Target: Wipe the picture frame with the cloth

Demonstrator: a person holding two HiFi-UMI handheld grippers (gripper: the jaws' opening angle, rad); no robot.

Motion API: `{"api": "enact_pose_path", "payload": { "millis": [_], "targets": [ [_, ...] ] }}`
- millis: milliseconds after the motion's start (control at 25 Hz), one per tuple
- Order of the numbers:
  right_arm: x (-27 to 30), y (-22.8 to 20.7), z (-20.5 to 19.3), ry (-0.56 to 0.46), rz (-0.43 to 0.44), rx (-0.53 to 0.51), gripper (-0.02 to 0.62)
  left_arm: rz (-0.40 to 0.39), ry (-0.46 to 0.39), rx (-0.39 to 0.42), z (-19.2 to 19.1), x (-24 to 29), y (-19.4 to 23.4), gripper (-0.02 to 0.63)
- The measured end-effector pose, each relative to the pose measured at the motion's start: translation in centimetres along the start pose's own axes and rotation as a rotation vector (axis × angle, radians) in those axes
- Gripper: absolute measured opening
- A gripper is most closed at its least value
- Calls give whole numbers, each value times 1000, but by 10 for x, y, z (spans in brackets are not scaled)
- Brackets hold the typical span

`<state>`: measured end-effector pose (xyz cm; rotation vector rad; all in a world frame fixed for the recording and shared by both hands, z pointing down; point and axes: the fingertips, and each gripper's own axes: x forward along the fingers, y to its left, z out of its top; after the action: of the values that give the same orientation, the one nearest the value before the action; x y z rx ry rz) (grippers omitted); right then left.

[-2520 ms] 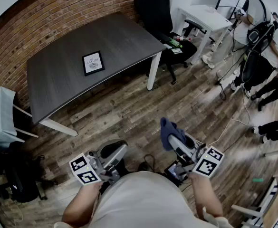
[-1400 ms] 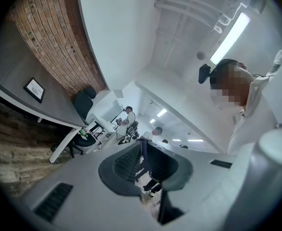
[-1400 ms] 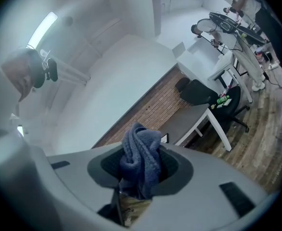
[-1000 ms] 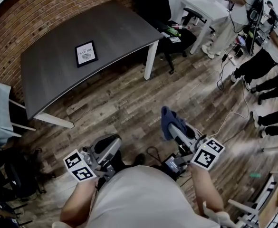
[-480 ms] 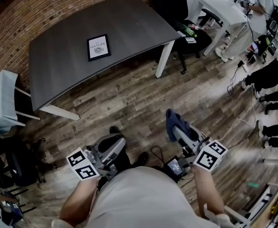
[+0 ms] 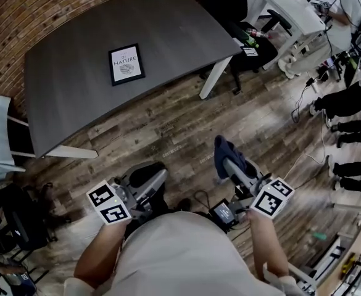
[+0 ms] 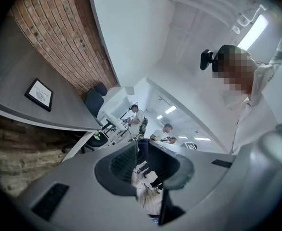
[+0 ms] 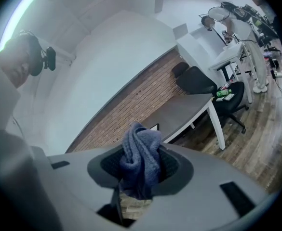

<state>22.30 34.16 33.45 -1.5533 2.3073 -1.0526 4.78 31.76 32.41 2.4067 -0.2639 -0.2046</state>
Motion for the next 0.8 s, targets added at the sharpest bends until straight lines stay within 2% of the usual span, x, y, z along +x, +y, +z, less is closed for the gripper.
{"api": "enact_pose_path", "payload": {
  "millis": [320, 600, 800],
  "targets": [
    [97, 9, 39, 15, -19, -35, 135, 23, 22, 28, 65, -1, 78, 121],
    [188, 24, 64, 40, 4, -86, 137, 90, 40, 65, 107, -31, 141, 135],
    [247, 23, 87, 81, 30, -138, 137, 152, 46, 101, 128, -33, 185, 137]
  ]
}}
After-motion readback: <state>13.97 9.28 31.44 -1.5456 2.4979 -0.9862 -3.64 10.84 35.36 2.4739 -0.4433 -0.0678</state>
